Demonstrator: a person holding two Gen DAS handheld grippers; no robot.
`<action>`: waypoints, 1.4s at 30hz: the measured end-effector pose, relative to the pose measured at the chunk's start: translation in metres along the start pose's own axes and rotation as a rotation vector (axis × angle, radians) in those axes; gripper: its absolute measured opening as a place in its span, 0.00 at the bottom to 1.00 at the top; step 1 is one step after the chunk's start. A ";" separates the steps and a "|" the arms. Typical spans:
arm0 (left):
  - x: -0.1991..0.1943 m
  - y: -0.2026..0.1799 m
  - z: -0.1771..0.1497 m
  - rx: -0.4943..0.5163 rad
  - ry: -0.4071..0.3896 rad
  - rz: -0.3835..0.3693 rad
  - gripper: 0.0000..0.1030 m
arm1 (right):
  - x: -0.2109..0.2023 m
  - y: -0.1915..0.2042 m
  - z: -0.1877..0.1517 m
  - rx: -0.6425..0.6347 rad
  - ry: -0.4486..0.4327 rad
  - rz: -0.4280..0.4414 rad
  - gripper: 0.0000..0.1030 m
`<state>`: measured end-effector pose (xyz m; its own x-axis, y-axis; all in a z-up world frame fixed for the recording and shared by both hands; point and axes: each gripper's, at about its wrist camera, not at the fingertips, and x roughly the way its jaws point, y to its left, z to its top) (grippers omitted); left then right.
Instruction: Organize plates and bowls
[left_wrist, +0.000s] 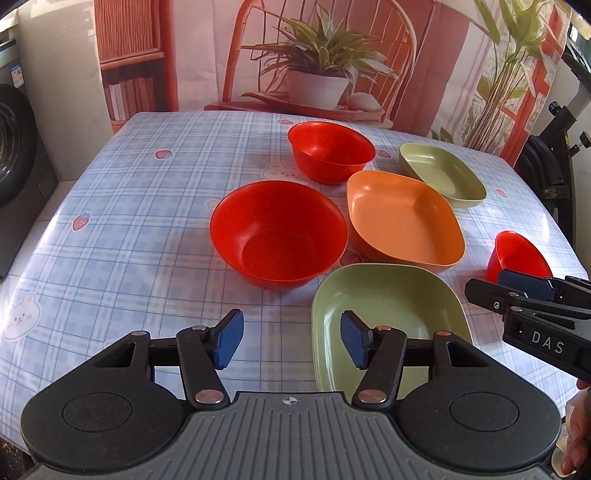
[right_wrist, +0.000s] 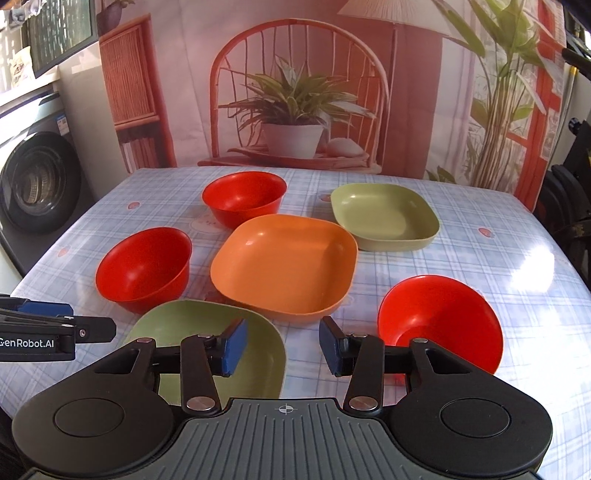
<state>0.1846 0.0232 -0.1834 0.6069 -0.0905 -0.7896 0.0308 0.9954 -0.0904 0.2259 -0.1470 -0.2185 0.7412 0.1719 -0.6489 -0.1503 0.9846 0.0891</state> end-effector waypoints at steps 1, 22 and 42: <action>0.003 0.000 -0.002 -0.005 0.015 -0.006 0.56 | 0.004 0.000 -0.003 -0.003 0.017 0.003 0.36; 0.034 -0.011 -0.022 -0.026 0.167 -0.069 0.09 | 0.030 -0.016 -0.031 0.113 0.222 0.058 0.07; -0.024 -0.050 0.059 0.096 -0.093 -0.110 0.08 | -0.027 -0.046 0.029 0.220 0.026 0.050 0.05</action>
<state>0.2154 -0.0228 -0.1237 0.6667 -0.2007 -0.7178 0.1744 0.9783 -0.1116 0.2314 -0.1960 -0.1833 0.7188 0.2228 -0.6585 -0.0379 0.9584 0.2829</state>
